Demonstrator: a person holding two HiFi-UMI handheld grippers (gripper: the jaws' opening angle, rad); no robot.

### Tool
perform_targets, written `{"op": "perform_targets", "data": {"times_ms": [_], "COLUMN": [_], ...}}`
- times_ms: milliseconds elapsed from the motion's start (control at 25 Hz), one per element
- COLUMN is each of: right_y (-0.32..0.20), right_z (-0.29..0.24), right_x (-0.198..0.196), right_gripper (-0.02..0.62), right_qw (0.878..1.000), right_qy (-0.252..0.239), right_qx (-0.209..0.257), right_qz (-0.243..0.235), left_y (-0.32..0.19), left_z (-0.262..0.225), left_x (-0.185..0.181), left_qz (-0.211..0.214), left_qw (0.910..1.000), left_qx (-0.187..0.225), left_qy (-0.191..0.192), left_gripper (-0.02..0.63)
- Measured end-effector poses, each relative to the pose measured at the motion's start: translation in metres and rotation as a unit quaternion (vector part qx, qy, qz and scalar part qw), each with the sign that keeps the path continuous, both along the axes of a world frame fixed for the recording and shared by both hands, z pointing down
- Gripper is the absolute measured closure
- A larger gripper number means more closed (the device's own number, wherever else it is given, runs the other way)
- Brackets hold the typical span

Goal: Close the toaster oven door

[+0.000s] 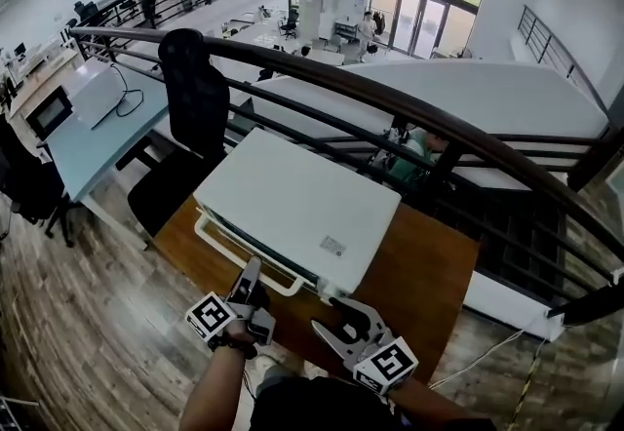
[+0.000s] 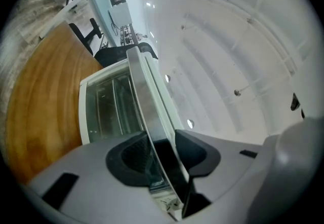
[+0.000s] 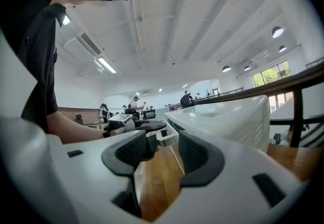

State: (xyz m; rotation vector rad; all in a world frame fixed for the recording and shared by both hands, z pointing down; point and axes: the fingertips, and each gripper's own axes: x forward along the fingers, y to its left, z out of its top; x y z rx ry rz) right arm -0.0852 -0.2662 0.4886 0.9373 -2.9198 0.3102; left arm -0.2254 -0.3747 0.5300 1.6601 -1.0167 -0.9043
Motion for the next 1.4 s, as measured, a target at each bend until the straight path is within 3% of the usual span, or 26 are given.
{"op": "perform_targets", "data": {"times_ms": [440,640,800,880,1000,1200,1320,1400], "right_y": [-0.007,-0.009,-0.010,-0.010,-0.011,-0.013,-0.013,-0.011], "right_z": [-0.005,-0.013,-0.022,-0.022,-0.028,-0.042,-0.048,-0.052], "right_x": [0.019,0.021,0.019,0.018,0.016,0.009,0.004,0.006], "right_gripper": [0.399,0.399,0.399,0.397,0.397,0.397,0.399,0.400], "right_qw": [1.000,0.999,0.999,0.999,0.998,0.996,0.995,0.993], "right_qy": [-0.003,-0.012,-0.007,-0.006,-0.011,-0.013,-0.023,-0.021], "right_qx": [0.008,0.014,0.027,0.034,0.039,0.046,0.039,0.041], "right_qz": [0.025,0.026,0.020,0.024,0.043,0.071,0.094,0.106], "left_y": [-0.018,-0.024,-0.027,-0.029,-0.022,-0.003,0.007,0.018], "left_z": [0.002,0.003,0.010,0.009,0.016,0.000,-0.015,-0.030], "left_x": [0.000,0.000,-0.002,-0.004,-0.016,-0.026,-0.044,-0.051], "left_qz": [-0.001,-0.016,-0.015,-0.002,0.007,0.028,0.029,0.028], "left_qw": [0.9999,0.9997,0.9995,0.9991,0.9912,0.9828,0.9717,0.9589], "left_qx": [-0.005,-0.011,-0.028,-0.006,-0.016,-0.016,0.012,0.036], "left_qy": [-0.013,0.011,-0.010,-0.042,-0.131,-0.182,-0.234,-0.280], "left_gripper": [0.456,0.470,0.472,0.453,0.372,0.326,0.322,0.322]}}
